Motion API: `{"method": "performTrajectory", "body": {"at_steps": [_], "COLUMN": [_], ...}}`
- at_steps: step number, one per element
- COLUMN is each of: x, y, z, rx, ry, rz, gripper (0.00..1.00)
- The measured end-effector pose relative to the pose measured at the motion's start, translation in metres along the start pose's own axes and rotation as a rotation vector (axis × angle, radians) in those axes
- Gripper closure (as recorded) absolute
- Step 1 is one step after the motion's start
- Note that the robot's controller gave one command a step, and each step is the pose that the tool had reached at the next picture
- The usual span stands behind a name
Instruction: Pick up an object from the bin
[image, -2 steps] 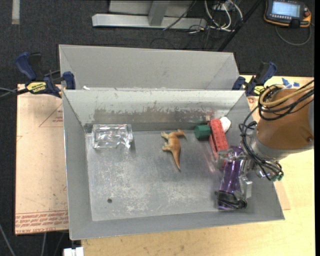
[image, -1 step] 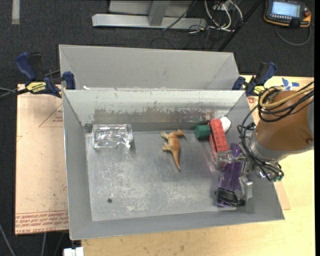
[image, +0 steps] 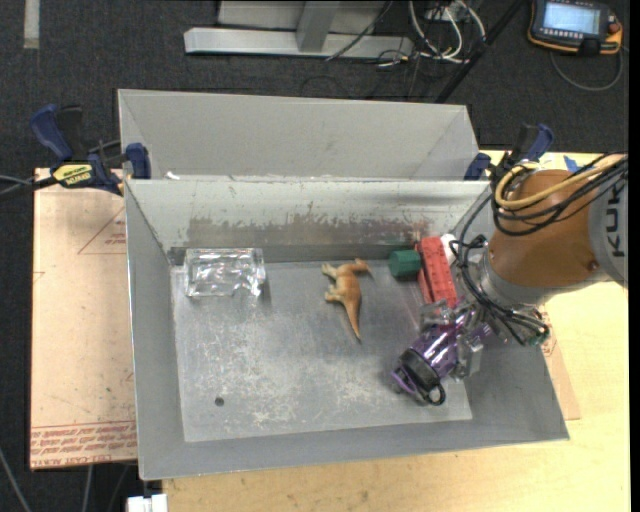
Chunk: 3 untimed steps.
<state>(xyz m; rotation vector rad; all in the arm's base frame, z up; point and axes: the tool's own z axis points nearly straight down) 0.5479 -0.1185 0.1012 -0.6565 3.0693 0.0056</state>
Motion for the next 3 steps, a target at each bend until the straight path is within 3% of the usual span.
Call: {"method": "performTrajectory", "body": {"at_steps": [1,3], "x": [0.0,0.013], "y": [0.0,0.001], "z": [0.0,-0.121], "rx": [0.0,-0.002], "ry": [0.0,0.001], "rz": [0.0,-0.03], "gripper": [1.0,1.0]}}
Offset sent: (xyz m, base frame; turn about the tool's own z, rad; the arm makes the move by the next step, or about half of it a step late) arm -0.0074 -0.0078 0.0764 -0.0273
